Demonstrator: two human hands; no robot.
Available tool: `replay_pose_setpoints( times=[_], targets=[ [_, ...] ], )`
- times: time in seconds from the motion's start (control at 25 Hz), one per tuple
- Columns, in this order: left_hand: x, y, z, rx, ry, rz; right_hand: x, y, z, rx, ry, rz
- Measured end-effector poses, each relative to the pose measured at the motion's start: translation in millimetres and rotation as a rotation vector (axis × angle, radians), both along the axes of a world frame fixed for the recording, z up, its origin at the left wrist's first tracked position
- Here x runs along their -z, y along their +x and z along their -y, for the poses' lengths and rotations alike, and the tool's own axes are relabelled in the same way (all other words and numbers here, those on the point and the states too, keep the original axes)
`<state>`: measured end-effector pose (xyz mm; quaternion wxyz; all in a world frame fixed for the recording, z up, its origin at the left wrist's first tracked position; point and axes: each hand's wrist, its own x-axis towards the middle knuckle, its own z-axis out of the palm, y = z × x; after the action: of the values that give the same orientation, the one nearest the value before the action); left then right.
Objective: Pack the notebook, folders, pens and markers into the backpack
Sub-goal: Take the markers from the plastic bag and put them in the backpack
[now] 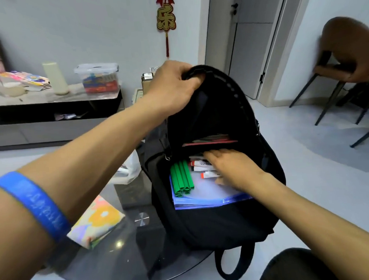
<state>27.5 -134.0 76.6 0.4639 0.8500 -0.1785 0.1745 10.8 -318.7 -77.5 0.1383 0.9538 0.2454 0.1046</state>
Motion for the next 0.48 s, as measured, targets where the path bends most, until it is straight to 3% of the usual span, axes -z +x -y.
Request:
replay_pose_setpoints(
  times=[0.12, 0.24, 0.36, 0.48],
  targets=[
    [29.1, 16.9, -10.1, -0.099, -0.028, -0.072, -1.1, -16.8, 1.3, 0.066, -0.153, 0.188],
    [64.7, 21.9, -15.7, -0.238, 0.074, -0.169, -7.1, -19.7, 1.9, 0.193, -0.118, 0.081],
    [87.0, 5.6, -25.7, 0.063, -0.152, -0.3, -18.4, -36.2, -8.4, 0.142, -0.103, 0.085],
    [99.3, -23.7, -31.4, 0.363, 0.033, -0.252, -29.8, -78.8, -44.2, -0.195, 0.033, 0.176]
  ],
)
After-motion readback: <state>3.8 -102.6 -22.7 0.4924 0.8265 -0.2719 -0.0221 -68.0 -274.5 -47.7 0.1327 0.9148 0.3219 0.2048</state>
